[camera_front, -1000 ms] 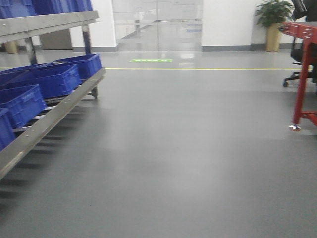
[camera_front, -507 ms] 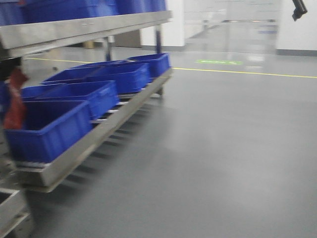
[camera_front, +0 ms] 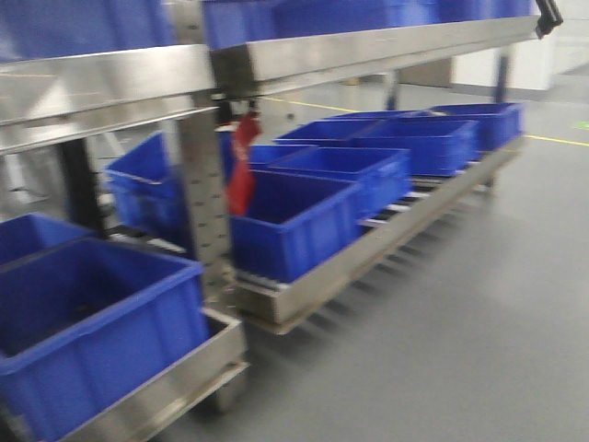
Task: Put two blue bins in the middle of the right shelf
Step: 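Turn the base and align it in front of the other shelf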
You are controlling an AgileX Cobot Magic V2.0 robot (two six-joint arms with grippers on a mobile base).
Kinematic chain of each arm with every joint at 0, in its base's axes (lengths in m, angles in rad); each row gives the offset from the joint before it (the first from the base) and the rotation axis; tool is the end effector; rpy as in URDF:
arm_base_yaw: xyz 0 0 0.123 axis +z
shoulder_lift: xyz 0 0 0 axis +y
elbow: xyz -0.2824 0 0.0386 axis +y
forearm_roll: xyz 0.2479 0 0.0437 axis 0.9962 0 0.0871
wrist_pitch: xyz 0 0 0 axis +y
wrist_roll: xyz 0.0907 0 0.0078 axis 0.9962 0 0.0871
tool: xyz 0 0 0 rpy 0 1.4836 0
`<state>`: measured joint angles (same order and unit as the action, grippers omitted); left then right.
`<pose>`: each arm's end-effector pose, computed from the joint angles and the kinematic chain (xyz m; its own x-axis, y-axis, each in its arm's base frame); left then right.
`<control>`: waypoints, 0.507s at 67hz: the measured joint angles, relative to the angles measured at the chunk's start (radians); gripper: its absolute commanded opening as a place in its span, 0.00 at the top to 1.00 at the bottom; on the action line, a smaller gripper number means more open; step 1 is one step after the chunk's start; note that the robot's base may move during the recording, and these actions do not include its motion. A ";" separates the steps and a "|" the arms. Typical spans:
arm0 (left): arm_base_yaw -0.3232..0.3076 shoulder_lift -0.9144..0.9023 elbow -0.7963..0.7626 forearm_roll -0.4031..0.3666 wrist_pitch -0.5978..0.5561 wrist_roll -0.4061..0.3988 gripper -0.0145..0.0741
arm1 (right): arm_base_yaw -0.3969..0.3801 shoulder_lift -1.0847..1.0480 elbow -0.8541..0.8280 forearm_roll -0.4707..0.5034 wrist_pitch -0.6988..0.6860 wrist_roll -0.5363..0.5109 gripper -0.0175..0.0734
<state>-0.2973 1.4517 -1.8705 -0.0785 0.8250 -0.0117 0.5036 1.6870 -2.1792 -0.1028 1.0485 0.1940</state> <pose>0.2851 -0.0928 0.5202 -0.3202 0.0303 -0.9469 0.3247 0.9425 -0.0797 0.3103 0.1617 0.5138 -0.4486 -0.0856 -0.8896 -0.3509 0.9323 0.0873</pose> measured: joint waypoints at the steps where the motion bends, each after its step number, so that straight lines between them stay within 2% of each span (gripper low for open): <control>1: 0.000 0.000 0.000 0.000 0.000 0.000 0.96 | 0.000 0.000 0.000 0.000 0.000 0.000 0.97; 34: 0.000 0.000 0.000 0.000 0.000 0.000 0.96 | 0.000 0.000 0.000 0.000 0.000 0.000 0.97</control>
<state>-0.2973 1.4517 -1.8705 -0.0787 0.8250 -0.0117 0.5036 1.6870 -2.1792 -0.1028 1.0485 0.1940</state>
